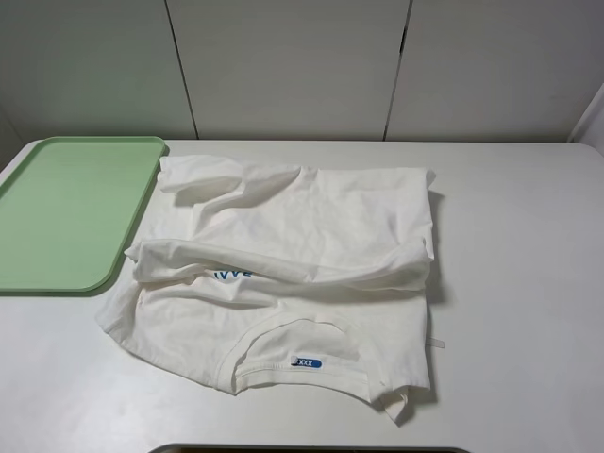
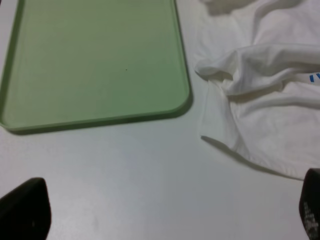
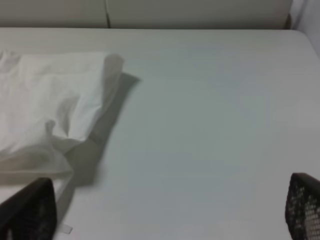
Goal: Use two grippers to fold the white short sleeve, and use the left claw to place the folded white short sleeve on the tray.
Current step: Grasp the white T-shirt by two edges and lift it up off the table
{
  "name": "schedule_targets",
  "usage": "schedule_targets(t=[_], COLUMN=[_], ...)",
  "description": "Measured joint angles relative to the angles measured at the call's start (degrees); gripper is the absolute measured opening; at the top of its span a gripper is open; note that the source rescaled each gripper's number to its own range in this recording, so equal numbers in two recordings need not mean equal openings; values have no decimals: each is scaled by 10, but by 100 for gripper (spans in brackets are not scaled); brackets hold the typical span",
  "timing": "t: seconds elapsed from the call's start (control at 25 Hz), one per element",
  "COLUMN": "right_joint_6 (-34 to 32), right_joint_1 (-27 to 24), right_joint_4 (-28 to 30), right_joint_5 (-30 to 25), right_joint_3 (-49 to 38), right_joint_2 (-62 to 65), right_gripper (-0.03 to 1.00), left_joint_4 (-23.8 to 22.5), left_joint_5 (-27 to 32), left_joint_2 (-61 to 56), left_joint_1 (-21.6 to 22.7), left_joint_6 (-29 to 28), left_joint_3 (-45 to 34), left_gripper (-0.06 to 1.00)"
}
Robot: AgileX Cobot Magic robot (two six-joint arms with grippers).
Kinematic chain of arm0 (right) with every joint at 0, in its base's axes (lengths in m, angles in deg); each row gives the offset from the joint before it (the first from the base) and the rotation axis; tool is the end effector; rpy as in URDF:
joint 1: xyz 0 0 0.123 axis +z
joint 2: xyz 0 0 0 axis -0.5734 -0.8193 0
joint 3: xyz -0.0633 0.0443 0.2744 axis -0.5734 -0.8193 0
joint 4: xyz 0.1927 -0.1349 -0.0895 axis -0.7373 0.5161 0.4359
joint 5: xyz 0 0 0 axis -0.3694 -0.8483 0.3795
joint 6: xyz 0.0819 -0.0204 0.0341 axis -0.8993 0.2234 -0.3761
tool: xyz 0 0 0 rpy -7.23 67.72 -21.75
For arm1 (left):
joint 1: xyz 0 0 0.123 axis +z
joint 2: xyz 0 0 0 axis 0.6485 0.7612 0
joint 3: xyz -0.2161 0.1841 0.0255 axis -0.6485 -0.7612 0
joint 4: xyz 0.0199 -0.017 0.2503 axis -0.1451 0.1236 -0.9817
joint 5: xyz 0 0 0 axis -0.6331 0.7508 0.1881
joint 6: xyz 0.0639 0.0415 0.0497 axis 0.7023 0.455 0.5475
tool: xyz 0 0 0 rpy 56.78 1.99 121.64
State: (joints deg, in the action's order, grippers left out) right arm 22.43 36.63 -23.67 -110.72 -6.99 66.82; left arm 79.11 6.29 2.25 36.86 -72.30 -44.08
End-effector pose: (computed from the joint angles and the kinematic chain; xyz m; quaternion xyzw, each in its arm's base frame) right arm -0.0043 -0.0019 0.2803 -0.0207 0.8414 -0.0090 0.5400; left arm -0.0031 0.0025 0.2708 0.0437 0.8557 0.0086 0.5156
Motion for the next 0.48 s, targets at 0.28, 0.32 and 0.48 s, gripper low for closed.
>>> schedule_targets(t=[0.28, 0.32, 0.48], right_joint_6=[-7, -12, -12], right_joint_1=[24, 24, 25], right_joint_4=[1, 7, 12], right_joint_5=[0, 0, 0], right_joint_3=[0, 0, 0], right_joint_2=[0, 0, 0], right_gripper=[100, 100, 100], left_joint_4=[0, 0, 0], left_joint_5=[0, 0, 0], left_joint_2=[0, 0, 0], left_joint_1=[0, 0, 0], left_joint_6=[0, 0, 0], left_joint_3=[0, 0, 0], left_gripper=[100, 100, 100])
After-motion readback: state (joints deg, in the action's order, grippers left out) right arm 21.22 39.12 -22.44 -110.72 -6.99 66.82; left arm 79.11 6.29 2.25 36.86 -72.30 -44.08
